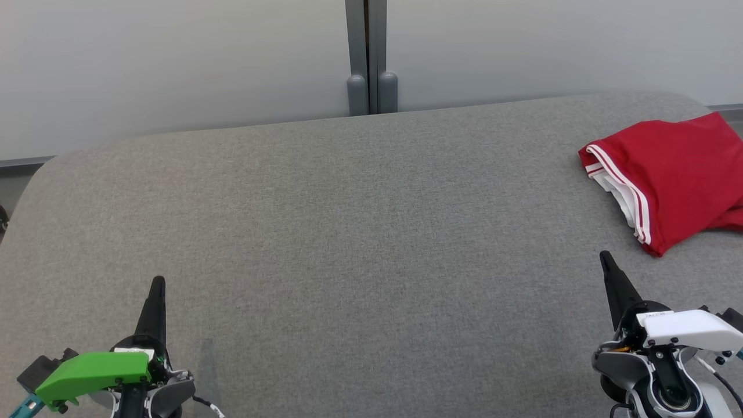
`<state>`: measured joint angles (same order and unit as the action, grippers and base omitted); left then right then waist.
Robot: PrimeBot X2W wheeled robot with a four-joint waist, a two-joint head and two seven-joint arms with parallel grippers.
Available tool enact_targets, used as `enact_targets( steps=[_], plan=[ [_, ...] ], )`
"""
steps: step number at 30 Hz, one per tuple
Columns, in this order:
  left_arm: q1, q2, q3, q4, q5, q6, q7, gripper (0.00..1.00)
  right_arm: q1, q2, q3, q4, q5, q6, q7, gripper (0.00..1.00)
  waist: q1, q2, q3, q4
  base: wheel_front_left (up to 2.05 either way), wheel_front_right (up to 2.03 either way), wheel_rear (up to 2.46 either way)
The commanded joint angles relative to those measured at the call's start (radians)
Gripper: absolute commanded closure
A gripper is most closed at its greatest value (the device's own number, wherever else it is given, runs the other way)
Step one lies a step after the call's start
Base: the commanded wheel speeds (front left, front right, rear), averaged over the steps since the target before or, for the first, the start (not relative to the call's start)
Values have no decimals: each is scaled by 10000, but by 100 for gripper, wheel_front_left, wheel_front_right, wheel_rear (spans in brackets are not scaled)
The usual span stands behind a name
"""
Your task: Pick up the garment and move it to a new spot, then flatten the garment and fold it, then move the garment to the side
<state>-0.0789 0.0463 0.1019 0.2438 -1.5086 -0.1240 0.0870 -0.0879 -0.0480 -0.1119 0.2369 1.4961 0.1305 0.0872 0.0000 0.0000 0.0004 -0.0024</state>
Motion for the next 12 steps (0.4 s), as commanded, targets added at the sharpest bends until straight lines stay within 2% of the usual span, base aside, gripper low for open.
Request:
enact_targets(
  steps=[1, 12],
  plan=[
    [-228, 65, 69, 1, -231, -64, 77, 100, -128, -38, -18, 22, 237, 5, 80, 100, 0, 0, 2, 3, 0, 0, 0],
    [-380, 69, 135, 24, -957, -89, 262, 100, -256, -39, -31, 83, 1042, 4, 270, 100, 0, 0, 22, 20, 0, 0, 0]
  ],
)
